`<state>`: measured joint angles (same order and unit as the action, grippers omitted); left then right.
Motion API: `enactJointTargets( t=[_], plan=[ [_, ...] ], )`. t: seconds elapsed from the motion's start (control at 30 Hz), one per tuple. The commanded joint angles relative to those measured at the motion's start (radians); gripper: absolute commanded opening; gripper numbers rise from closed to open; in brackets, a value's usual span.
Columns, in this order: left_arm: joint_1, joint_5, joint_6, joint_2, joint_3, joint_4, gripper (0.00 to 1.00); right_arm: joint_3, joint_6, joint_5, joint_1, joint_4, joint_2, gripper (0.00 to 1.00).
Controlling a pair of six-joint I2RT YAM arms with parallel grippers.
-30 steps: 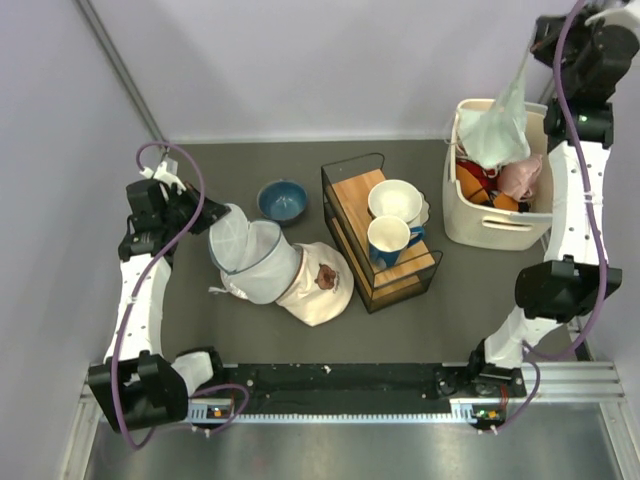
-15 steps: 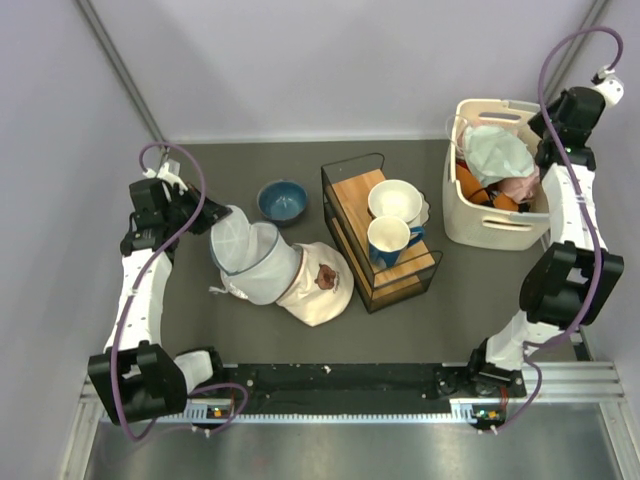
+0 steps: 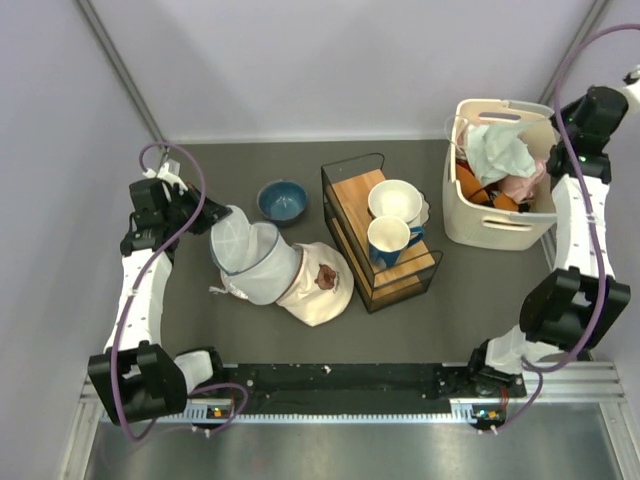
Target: Unzip the laundry bag and remove the bra
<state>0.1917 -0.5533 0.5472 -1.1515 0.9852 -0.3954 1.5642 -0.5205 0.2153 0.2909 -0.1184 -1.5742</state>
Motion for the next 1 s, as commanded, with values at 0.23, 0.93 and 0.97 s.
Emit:
enactJointTargets(
  t=[0.23,0.93,0.97],
  plan=[
    [-0.001,-0.025,0.003,0.038,0.032,0.033,0.00,0.065,0.103,0.072,0.021,0.080,0.172,0.00],
    [-0.005,-0.020,-0.006,0.064,0.040,0.010,0.00,0.017,0.056,-0.175,0.021,-0.070,0.017,0.87],
    [-0.005,-0.017,-0.009,0.065,0.041,0.006,0.00,0.020,0.051,-0.192,0.021,-0.072,0.028,0.88]
  ],
)
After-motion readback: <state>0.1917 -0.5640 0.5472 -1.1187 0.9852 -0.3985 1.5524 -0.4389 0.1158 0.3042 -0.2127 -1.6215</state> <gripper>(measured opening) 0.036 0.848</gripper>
